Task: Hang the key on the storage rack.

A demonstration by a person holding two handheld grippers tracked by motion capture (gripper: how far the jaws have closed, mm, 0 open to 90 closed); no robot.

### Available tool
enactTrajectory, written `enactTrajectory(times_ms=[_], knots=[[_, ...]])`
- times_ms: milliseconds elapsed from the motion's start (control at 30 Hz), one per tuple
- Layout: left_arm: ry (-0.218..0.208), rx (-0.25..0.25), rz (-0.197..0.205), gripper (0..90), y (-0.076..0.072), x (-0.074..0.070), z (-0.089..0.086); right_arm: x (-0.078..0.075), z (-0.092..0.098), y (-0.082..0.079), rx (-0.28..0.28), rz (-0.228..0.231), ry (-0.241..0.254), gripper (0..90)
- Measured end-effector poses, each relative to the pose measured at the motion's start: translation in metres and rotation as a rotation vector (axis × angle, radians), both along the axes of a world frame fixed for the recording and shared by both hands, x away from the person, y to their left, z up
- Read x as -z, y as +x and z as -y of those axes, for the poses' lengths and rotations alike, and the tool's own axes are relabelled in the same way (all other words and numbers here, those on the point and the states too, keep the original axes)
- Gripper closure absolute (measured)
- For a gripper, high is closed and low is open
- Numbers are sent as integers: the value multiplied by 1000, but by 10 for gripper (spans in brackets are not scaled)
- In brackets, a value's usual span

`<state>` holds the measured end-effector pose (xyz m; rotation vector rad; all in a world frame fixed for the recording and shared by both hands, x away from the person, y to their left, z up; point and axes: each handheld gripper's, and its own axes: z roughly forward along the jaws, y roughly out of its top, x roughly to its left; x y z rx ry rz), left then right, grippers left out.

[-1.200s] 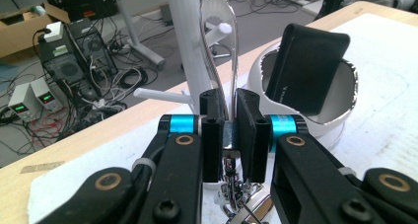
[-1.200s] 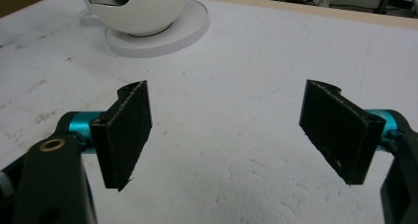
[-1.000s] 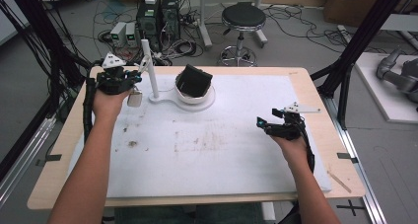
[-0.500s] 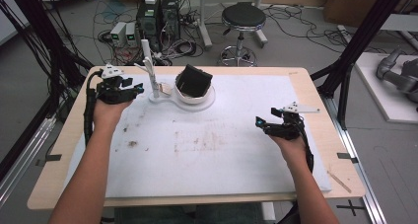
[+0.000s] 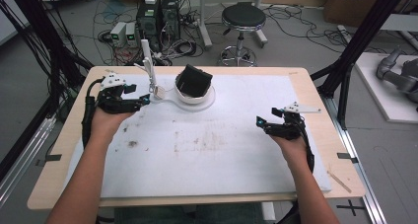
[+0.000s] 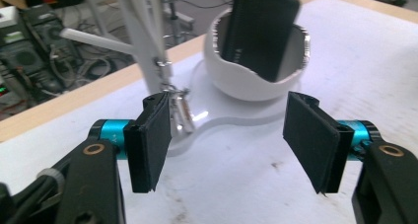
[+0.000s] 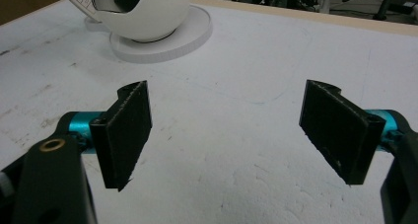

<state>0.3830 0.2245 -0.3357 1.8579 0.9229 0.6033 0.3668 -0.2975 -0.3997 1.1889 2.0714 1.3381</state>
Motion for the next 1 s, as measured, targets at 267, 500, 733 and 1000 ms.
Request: enactTrajectory(times_ms=[267, 500, 733, 1000], knots=[[-19, 104, 0, 308, -19, 12, 5, 0, 0, 0, 1, -4, -4, 204], [-48, 136, 3, 301, -31, 25, 2, 1, 2, -1, 7, -8, -3, 204], [-85, 163, 5, 295, -42, 38, -2, 1, 1, 0, 5, -4, -11, 204], [-84, 208, -4, 282, -50, 55, 1, 2, -2, 0, -4, -11, -27, 204]])
